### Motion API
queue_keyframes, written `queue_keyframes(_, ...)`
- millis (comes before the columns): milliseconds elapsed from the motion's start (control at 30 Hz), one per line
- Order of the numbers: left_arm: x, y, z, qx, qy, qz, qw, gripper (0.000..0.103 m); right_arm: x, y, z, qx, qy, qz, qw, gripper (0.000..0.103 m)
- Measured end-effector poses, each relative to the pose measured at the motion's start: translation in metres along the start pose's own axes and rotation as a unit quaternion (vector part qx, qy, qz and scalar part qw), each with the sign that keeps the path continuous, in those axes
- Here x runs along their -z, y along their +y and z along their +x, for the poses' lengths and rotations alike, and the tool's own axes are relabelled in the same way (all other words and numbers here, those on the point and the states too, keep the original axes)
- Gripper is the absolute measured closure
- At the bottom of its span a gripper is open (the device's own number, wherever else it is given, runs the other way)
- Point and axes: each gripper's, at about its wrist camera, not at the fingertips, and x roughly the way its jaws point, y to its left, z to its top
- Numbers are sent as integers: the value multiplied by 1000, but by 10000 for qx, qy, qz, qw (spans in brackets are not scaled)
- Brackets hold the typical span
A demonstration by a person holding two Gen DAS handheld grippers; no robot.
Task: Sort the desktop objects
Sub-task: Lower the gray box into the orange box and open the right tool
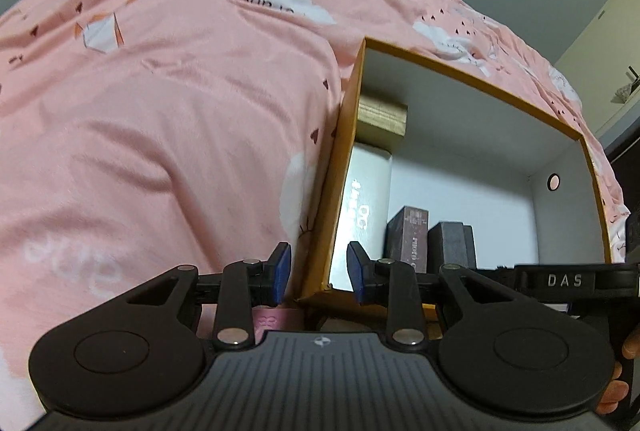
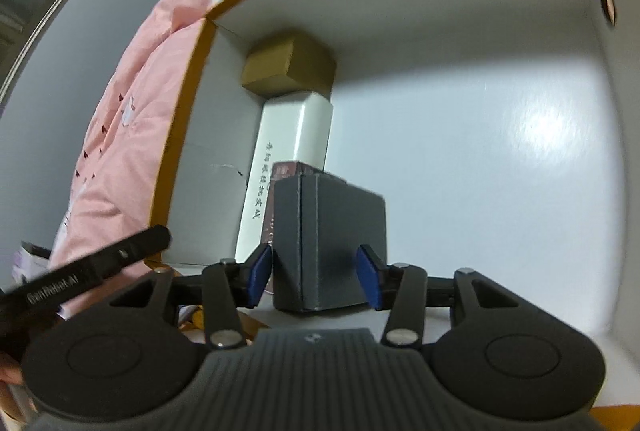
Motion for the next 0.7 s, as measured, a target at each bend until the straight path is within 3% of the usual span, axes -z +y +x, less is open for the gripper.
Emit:
queue_keyframes(233,3,7,13,312,189,-230,9991,72,-1,-6,8,-301,43,308,9991,51)
queue_keyframes(567,8,-11,10,-276,236,-50,9993,86,-2,-9,9,-505,240,-212,9982,51)
queue_keyframes(700,7,-14,8,-337,186,46,9992,87,1,-10,4,-558,371,-391,9970,51)
